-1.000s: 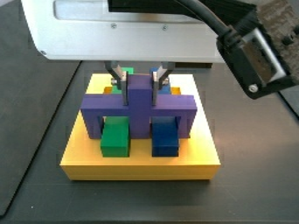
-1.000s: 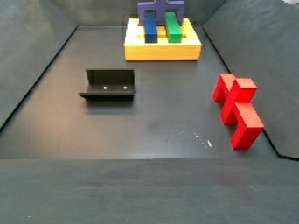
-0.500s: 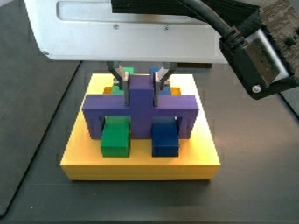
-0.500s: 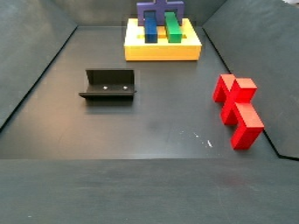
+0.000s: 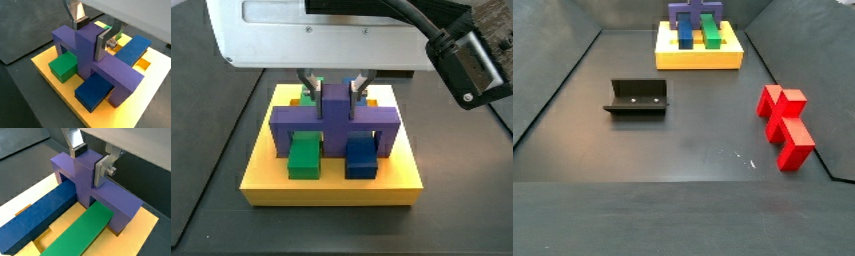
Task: Pick up the purple object. Move up. Place the purple object on the fixture. Regrasp the purple object. Move to above the board. Insert the purple object.
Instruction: Insert the purple object.
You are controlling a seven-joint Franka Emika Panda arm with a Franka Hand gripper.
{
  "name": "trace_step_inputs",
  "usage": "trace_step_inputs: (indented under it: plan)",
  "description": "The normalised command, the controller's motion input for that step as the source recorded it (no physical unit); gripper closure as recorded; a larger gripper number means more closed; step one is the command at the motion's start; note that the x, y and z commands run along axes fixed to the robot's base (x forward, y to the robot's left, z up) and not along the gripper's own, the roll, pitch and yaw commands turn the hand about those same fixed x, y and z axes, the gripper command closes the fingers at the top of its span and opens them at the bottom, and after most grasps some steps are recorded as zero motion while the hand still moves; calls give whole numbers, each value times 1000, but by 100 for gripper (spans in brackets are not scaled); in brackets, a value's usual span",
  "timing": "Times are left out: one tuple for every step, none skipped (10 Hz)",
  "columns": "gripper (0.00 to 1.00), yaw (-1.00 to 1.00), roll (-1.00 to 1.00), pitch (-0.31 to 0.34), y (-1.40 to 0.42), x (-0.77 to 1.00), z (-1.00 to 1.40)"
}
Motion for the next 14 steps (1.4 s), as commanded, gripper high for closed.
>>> trace_step_inputs:
  plan:
    - [100,0,0,-69,0,-97,-257]
    - [100,0,31,-39,-91,-129,-123]
    - [100,0,76,-9,-137,-117,0]
    - [100,0,0,-47,0,-143,-57]
    - [100,0,0,0,0,0,-114]
    - [100,0,-101,-66,0,40,-440]
    - [100,0,-139,-94,0,143,-609]
    - [100,0,-170,-123,0,74,-649]
    - [100,0,-166,-99,14,37,-600]
    - [100,-117,-196,-40,0,280,-374]
    - [100,-186,-117,0,0,211,-209]
    - [100,-91,-120,-101,26,0,-394]
    - [100,-34,-94,-149,66,-91,-466]
    - [100,0,-43,-4,0,0,0]
